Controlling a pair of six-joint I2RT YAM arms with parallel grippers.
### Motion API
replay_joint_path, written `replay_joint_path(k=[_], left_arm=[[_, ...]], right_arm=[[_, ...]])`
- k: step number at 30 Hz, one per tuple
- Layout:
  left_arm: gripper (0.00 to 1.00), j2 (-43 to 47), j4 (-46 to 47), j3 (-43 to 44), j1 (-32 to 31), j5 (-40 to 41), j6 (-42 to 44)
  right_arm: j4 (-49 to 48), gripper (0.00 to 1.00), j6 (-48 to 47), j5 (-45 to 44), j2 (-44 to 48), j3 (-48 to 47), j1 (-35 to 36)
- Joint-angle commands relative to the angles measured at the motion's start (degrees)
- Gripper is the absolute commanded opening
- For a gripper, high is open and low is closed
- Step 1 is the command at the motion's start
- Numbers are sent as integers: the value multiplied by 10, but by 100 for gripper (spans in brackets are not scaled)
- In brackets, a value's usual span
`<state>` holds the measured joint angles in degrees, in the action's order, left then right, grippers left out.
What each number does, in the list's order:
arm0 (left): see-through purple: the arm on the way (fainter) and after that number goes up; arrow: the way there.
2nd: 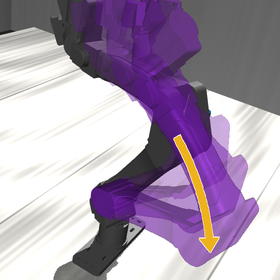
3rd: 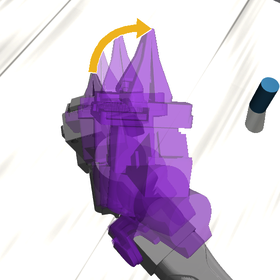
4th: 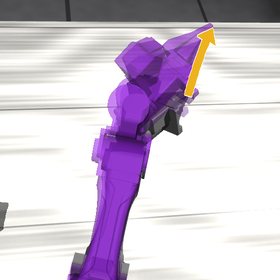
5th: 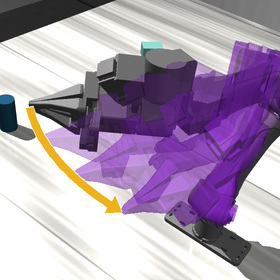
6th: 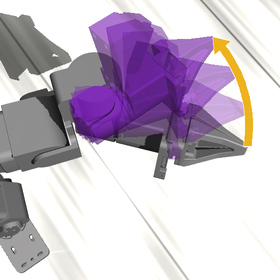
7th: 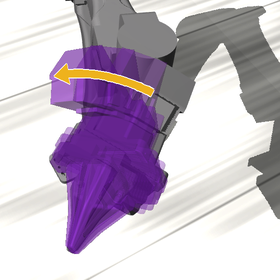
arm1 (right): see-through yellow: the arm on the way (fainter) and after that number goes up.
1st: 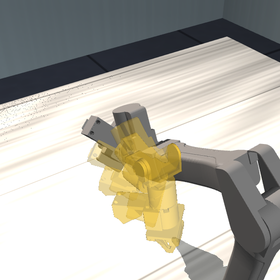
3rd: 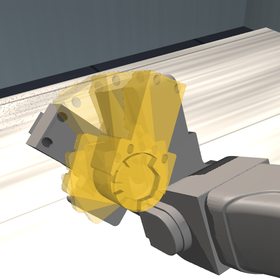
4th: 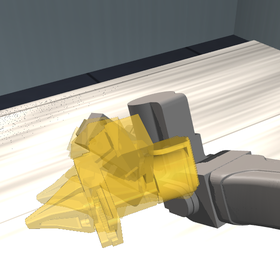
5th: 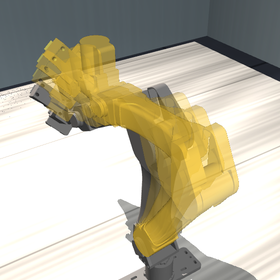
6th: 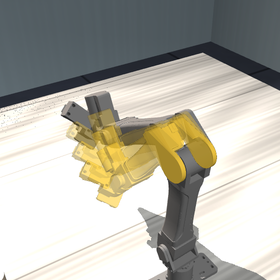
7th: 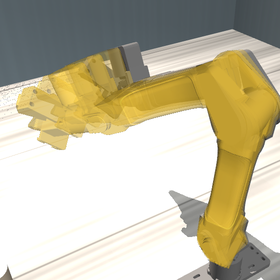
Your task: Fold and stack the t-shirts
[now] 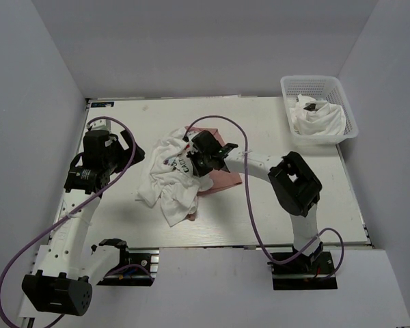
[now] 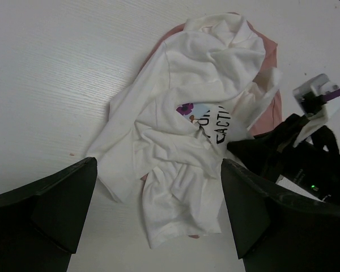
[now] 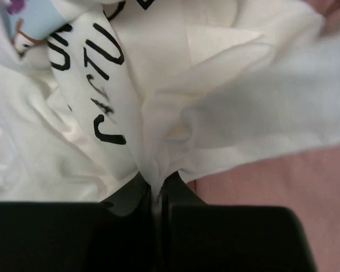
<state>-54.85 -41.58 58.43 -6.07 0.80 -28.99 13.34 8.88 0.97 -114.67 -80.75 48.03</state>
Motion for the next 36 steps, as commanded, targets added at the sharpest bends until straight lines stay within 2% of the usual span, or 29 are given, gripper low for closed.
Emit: replay_joint_path(k=[1, 5, 10, 11, 13, 17, 18, 20, 21, 23, 24, 31, 36], left_arm=[[100, 18, 5, -5, 4, -6, -1], [100, 24, 5, -5, 4, -1, -1], [100, 24, 5, -5, 4, 5, -1], [100, 24, 5, -5, 4, 5, -1], [100, 24, 5, -5, 4, 5, -1], [100, 19, 5, -5, 4, 10, -1], [100, 19, 5, -5, 4, 10, -1], [100, 19, 5, -5, 4, 10, -1], [100, 19, 5, -5, 4, 10, -1], [100, 13, 5, -5, 4, 16, -1], [100, 13, 5, -5, 4, 16, -1], [100, -5, 5, -5, 4, 16, -1], [100, -23, 5, -10, 4, 10, -1]], right_arm=[[-50, 0, 3, -55, 86, -46, -3], [-9, 0, -18, -153, 139, -119, -7], [1, 0, -30, -206, 193, -185, -28], [3, 0, -28, -244, 201, -207, -33], [-2, 0, -35, -281, 213, -224, -64], [-10, 0, -67, -336, 213, -317, -128], [-10, 0, -76, -339, 209, -333, -166], [-13, 0, -111, -351, 185, -412, -190], [-13, 0, -119, -355, 169, -458, -226], [-19, 0, -155, -366, 144, -497, -247], [-52, 0, -170, -378, 136, -534, -280], [-225, 0, -217, -362, 118, -564, -384], [-273, 0, -233, -332, 76, -575, -450]])
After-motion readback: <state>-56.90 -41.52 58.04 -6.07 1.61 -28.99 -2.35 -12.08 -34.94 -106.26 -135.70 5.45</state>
